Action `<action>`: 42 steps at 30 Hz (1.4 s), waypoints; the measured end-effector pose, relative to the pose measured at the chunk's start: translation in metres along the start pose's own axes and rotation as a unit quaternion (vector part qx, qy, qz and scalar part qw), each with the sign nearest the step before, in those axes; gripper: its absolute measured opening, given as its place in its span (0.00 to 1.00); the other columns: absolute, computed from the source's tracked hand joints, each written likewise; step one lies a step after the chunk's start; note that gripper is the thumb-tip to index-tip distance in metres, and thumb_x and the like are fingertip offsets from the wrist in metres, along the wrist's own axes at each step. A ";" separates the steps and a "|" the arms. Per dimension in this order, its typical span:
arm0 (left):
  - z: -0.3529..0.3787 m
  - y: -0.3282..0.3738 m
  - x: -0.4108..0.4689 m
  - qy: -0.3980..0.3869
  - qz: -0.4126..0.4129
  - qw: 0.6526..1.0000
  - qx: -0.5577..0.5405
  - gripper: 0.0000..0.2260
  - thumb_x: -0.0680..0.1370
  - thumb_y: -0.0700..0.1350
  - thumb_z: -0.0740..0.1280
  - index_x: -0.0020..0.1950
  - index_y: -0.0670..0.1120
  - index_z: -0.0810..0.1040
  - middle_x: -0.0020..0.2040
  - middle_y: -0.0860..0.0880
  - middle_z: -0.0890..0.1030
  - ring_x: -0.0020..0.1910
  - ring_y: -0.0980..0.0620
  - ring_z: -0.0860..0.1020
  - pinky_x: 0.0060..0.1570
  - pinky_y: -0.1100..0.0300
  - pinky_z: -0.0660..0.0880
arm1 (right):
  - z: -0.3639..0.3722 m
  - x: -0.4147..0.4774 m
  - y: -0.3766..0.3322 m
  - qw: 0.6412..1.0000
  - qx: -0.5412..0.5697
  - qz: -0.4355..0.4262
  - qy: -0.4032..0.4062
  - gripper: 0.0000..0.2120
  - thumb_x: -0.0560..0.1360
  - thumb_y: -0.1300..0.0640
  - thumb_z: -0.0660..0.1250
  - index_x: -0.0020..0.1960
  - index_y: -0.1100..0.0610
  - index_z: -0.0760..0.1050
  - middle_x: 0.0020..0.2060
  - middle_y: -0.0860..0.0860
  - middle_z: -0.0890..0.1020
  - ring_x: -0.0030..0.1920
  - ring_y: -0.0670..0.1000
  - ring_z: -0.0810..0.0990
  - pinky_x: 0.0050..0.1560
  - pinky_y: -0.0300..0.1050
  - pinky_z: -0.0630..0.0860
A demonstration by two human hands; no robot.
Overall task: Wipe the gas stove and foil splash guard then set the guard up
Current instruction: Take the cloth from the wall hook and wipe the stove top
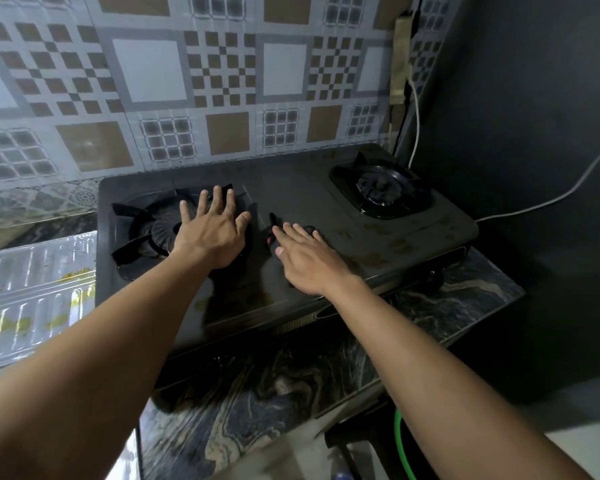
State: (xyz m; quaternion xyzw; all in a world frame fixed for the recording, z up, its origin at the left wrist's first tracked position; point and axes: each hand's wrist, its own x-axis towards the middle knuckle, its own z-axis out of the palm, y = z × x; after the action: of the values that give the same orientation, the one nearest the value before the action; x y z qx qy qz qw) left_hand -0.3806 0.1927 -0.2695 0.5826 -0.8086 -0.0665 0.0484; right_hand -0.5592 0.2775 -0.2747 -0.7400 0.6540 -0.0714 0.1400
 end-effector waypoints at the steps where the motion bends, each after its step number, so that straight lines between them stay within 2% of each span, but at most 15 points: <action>1: 0.001 0.002 -0.001 -0.003 0.001 1.000 0.001 0.30 0.82 0.60 0.42 0.81 0.48 0.43 0.82 0.46 0.42 0.80 0.43 0.41 0.75 0.37 0.39 | -0.002 0.005 0.005 1.000 0.002 0.009 0.002 0.25 0.85 0.52 0.47 0.80 0.54 0.50 0.80 0.52 0.52 0.80 0.50 0.47 0.78 0.54 0.44; 7: 0.001 0.000 -0.003 -0.022 0.005 1.000 -0.001 0.29 0.82 0.60 0.42 0.81 0.52 0.40 0.81 0.43 0.41 0.80 0.42 0.40 0.74 0.35 0.39 | -0.021 0.029 0.062 0.997 -0.010 0.070 0.010 0.25 0.84 0.51 0.47 0.80 0.55 0.50 0.80 0.54 0.53 0.79 0.53 0.50 0.77 0.55 0.47; 12: 0.004 0.000 -0.003 -0.024 0.007 1.000 0.000 0.29 0.82 0.61 0.42 0.81 0.54 0.40 0.81 0.43 0.41 0.80 0.42 0.40 0.75 0.37 0.40 | -0.035 0.025 0.118 0.992 0.002 0.125 0.026 0.26 0.84 0.50 0.47 0.80 0.56 0.52 0.79 0.54 0.56 0.79 0.52 0.54 0.76 0.51 0.51; 16: 0.004 -0.001 -0.002 -0.023 0.002 1.000 0.004 0.29 0.82 0.62 0.41 0.81 0.54 0.40 0.81 0.43 0.41 0.80 0.42 0.40 0.75 0.36 0.40 | -0.031 0.014 0.118 0.991 0.005 0.126 0.044 0.25 0.84 0.51 0.47 0.79 0.58 0.53 0.79 0.55 0.58 0.78 0.53 0.55 0.77 0.52 0.52; 20: 0.004 0.001 -0.003 -0.023 -0.001 1.000 -0.002 0.29 0.82 0.62 0.41 0.81 0.54 0.41 0.81 0.43 0.41 0.80 0.42 0.39 0.75 0.36 0.40 | -0.021 -0.010 0.100 0.989 0.022 0.131 0.071 0.24 0.84 0.52 0.48 0.79 0.56 0.54 0.79 0.54 0.58 0.79 0.52 0.54 0.77 0.53 0.48; 27: 0.001 0.003 -0.005 -0.030 -0.005 1.000 -0.007 0.28 0.82 0.60 0.42 0.81 0.54 0.41 0.81 0.42 0.41 0.80 0.42 0.40 0.75 0.36 0.40 | 0.004 -0.023 0.009 0.997 0.014 -0.007 0.077 0.23 0.83 0.55 0.51 0.78 0.55 0.58 0.78 0.53 0.62 0.78 0.50 0.56 0.76 0.52 0.49; 30: 0.000 0.003 -0.004 -0.032 -0.009 0.999 -0.005 0.28 0.83 0.60 0.42 0.81 0.54 0.41 0.81 0.42 0.41 0.80 0.41 0.40 0.75 0.36 0.41 | 0.019 -0.033 -0.028 0.993 0.014 -0.083 0.081 0.21 0.83 0.55 0.52 0.76 0.57 0.63 0.75 0.54 0.67 0.77 0.51 0.59 0.76 0.54 0.51; 34: -0.001 0.006 -0.006 -0.033 -0.013 0.999 -0.005 0.28 0.83 0.59 0.42 0.81 0.53 0.42 0.81 0.42 0.41 0.80 0.41 0.40 0.74 0.35 0.40 | 0.033 -0.050 -0.024 0.983 0.004 -0.158 0.094 0.21 0.83 0.54 0.54 0.74 0.56 0.67 0.73 0.52 0.71 0.76 0.49 0.63 0.76 0.52 0.55; 37: 0.000 0.007 -0.006 -0.028 -0.018 0.999 0.005 0.28 0.83 0.59 0.43 0.81 0.53 0.43 0.81 0.42 0.41 0.80 0.41 0.40 0.74 0.34 0.40 | 0.029 -0.054 -0.002 0.984 0.009 -0.159 0.084 0.22 0.83 0.52 0.52 0.76 0.54 0.64 0.75 0.50 0.67 0.76 0.47 0.61 0.77 0.49 0.53; 42: 0.000 0.018 -0.005 -0.016 -0.036 0.999 0.013 0.28 0.82 0.60 0.42 0.81 0.54 0.44 0.81 0.42 0.42 0.80 0.39 0.42 0.73 0.32 0.41 | 0.006 -0.041 0.043 0.995 0.005 -0.084 0.060 0.24 0.84 0.50 0.47 0.79 0.53 0.55 0.79 0.50 0.59 0.79 0.47 0.53 0.77 0.48 0.48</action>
State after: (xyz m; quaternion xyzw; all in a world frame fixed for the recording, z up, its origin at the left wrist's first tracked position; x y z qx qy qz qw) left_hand -0.3957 0.2030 -0.2669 0.6105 -0.7888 -0.0667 0.0259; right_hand -0.6039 0.3145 -0.2906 -0.7860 0.5964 -0.1303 0.0974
